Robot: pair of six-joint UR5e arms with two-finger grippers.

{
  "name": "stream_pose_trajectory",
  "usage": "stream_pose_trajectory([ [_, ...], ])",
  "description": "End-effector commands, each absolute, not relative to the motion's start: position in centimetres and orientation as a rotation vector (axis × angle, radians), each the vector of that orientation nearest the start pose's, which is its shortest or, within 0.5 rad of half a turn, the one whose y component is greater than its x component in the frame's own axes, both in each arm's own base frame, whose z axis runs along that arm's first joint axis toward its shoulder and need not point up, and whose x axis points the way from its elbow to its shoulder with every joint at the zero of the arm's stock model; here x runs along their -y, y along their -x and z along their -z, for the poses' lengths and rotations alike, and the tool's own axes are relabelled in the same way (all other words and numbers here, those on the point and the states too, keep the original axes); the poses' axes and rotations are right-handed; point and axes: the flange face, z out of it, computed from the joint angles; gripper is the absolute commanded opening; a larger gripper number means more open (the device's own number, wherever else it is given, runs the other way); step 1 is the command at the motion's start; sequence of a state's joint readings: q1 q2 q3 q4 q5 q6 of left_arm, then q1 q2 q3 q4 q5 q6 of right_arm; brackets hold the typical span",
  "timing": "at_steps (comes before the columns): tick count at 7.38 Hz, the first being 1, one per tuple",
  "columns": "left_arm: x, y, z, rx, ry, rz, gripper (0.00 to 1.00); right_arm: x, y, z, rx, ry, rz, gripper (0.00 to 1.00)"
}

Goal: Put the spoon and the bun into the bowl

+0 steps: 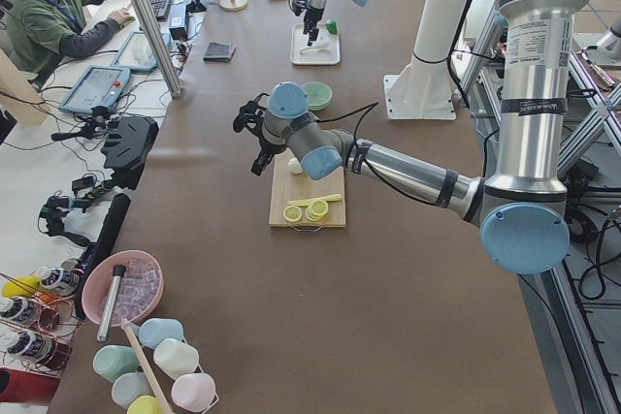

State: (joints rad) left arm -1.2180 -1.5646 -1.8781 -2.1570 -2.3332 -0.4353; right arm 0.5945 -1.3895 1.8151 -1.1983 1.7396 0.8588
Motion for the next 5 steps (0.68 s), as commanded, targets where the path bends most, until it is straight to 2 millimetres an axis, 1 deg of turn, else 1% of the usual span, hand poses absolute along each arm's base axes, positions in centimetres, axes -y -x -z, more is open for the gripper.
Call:
stream_pose_trajectory([
  [1, 48.22, -10.88, -43.94, -0.978, -0.505, -0.264, 0.97, 41.0, 42.29, -42.44, 0.715, -0.348, 0.205, 0.71],
  [3, 48.22, -10.88, -43.94, -0.978, -0.506, -0.265, 0.97, 40.47, 42.85, -42.53, 0.715, -0.343, 0.209, 0.44],
  [4, 48.22, -10.88, -43.94, -0.978, -0.506, -0.265, 0.97, 40.33, 43.05, -42.45, 0.715, -0.344, 0.208, 0.33],
  [5, 48.22, -10.88, -43.94, -0.978, -0.506, -0.265, 0.97, 40.29, 43.12, -42.28, 0.717, -0.346, 0.206, 0.06],
])
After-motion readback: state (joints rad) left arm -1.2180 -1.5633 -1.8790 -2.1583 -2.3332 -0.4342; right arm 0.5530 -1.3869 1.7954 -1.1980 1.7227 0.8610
